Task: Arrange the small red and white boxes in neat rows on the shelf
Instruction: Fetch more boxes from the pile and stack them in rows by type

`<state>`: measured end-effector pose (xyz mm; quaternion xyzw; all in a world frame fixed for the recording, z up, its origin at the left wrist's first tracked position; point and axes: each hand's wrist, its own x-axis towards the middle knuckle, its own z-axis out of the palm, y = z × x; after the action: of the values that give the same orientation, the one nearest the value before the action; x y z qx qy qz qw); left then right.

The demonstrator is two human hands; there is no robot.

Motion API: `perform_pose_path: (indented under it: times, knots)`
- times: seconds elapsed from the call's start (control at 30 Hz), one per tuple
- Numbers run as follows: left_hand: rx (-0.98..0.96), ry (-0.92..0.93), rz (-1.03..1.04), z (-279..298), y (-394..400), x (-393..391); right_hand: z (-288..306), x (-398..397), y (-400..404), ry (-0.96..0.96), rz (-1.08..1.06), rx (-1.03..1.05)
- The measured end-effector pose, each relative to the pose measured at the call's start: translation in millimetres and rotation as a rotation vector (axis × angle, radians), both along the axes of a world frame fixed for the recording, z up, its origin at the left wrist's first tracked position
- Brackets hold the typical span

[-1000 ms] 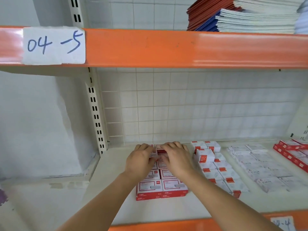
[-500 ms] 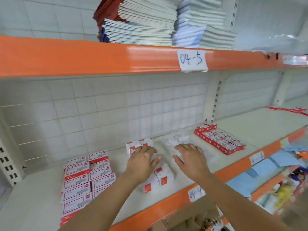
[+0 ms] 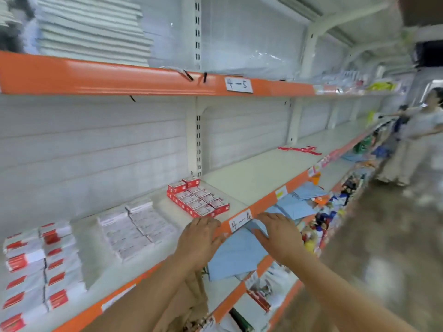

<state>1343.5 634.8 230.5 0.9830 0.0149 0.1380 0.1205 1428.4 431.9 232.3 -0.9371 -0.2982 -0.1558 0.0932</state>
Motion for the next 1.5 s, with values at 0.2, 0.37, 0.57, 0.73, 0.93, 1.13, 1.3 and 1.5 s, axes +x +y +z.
perform_pose_path:
  times: [0.2, 0.37, 0.57, 0.73, 0.93, 1.13, 1.3, 1.5]
  knots:
    - [-0.008, 0.060, -0.118, -9, -72, 73, -4, 49, -71, 0.035, -0.096, -0.008]
    - [-0.032, 0.054, -0.197, -7, -111, 150, -6, 102, -105, 0.069, -0.153, 0.022]
    - [-0.012, -0.007, -0.265, -3, -132, 256, 0, 186, -128, 0.061, -0.239, 0.027]
    - [-0.036, -0.012, -0.318, 7, -143, 343, 7, 261, -144, 0.058, -0.300, 0.028]
    - [-0.014, 0.042, -0.363, -1, -171, 428, 2, 341, -173, 0.060, -0.334, 0.075]
    - [0.003, 0.031, -0.326, -2, -212, 512, 0, 433, -215, 0.081, -0.328, 0.075]
    - [0.005, 0.034, -0.234, -3, -246, 574, 4, 509, -253, 0.074, -0.232, 0.034]
    - [-0.020, 0.029, -0.111, 7, -295, 644, 19, 603, -297, 0.050, -0.107, 0.003]
